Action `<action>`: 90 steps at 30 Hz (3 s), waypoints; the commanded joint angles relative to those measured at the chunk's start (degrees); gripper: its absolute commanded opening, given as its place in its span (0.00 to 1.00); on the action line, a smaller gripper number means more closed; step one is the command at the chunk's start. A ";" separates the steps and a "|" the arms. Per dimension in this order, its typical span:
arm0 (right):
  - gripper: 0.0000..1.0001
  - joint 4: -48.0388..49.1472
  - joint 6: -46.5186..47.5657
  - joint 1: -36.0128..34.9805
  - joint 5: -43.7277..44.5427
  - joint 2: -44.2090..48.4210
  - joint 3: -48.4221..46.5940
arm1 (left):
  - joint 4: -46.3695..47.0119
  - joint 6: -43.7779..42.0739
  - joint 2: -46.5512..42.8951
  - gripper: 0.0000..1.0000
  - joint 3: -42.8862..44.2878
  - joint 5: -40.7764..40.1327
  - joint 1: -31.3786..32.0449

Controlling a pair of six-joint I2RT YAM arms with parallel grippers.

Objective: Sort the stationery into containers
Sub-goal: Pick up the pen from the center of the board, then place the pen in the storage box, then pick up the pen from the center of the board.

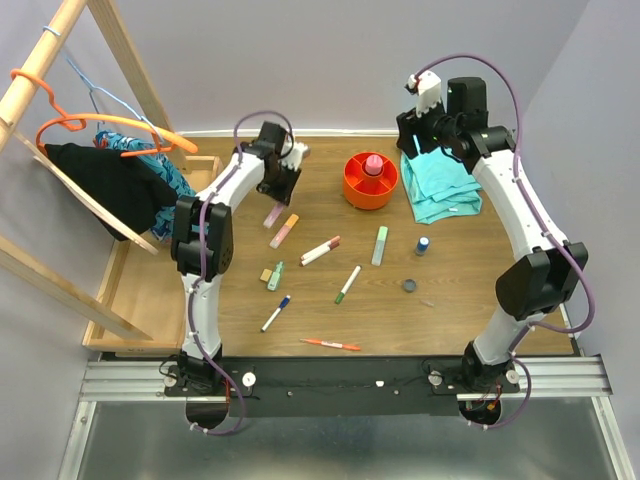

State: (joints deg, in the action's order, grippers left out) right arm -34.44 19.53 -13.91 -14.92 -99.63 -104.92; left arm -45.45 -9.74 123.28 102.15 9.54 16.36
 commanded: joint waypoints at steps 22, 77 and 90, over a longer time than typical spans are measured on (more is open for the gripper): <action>0.70 5.78 -6.87 7.41 7.36 0.67 4.90 | 85.27 36.19 3.27 0.21 -3.01 27.90 3.85; 0.71 6.22 -13.02 7.32 -0.99 1.46 10.35 | 4.58 -0.81 -14.66 0.64 -11.88 2.59 2.71; 0.71 7.01 -14.08 7.41 -2.05 3.48 13.78 | 4.15 -2.30 -5.69 0.62 -8.29 -2.24 3.85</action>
State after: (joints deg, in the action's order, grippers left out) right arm -28.23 6.63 -6.44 -15.33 -99.07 -93.23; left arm -39.83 -10.94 114.56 91.11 9.78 19.97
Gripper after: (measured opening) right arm 0.711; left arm 0.629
